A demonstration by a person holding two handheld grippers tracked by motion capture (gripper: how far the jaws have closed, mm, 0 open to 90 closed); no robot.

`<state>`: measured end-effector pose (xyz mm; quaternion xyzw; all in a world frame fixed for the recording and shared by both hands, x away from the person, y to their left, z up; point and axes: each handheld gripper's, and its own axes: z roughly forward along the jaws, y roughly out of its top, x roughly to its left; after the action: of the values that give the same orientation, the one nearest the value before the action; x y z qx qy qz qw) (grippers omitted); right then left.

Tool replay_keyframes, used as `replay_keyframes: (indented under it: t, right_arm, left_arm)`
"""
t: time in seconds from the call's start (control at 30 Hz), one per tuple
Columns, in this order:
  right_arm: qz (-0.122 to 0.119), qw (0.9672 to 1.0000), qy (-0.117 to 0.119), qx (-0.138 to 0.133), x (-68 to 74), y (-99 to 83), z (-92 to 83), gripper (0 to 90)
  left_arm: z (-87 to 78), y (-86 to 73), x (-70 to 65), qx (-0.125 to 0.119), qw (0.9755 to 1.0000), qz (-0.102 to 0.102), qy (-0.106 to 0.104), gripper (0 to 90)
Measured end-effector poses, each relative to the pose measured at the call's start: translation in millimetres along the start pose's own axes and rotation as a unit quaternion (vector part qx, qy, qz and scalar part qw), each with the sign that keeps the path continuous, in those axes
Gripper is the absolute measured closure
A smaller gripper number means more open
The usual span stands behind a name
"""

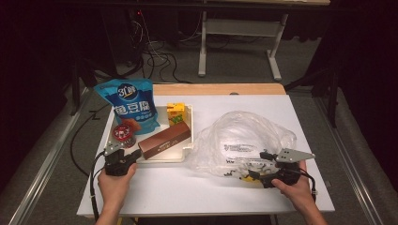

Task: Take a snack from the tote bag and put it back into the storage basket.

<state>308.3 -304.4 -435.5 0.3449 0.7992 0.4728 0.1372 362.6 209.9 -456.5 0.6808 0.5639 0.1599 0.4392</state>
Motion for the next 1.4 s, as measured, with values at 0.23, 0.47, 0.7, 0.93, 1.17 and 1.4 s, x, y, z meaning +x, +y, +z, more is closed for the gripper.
replay_keyframes:
  t: [0.23,0.47,0.7,0.93,1.17,1.4]
  right_arm:
    - [-0.001,1.0000,-0.001,0.005,1.1,-0.2,1.9,14.7]
    - [0.003,1.0000,-0.002,0.003,-1.5,-0.9,0.7,14.8]
    - [0.002,1.0000,-0.001,-0.004,1.0,0.7,-2.2,14.8]
    - [0.005,1.0000,-0.004,0.000,-1.4,-0.9,-0.5,14.8]
    - [0.004,1.0000,-0.005,0.001,-0.8,-1.0,-0.5,14.9]
    - [0.006,0.9999,-0.010,0.002,-0.4,-1.0,0.2,14.8]
  left_arm:
    - [0.2,2.3,4.9,0.002,0.9998,-0.008,0.019,90.0]
    - [0.9,-11.5,-17.5,0.038,0.9992,0.012,-0.001,90.0]
    - [26.2,2.2,-16.6,0.035,0.9977,0.018,0.055,90.0]
    - [39.1,17.8,-4.3,0.030,0.9966,-0.021,0.073,90.0]
    - [45.4,24.0,0.9,0.033,0.9961,-0.037,0.073,90.0]
    - [42.0,20.2,1.1,0.019,0.9976,-0.035,0.057,84.5]
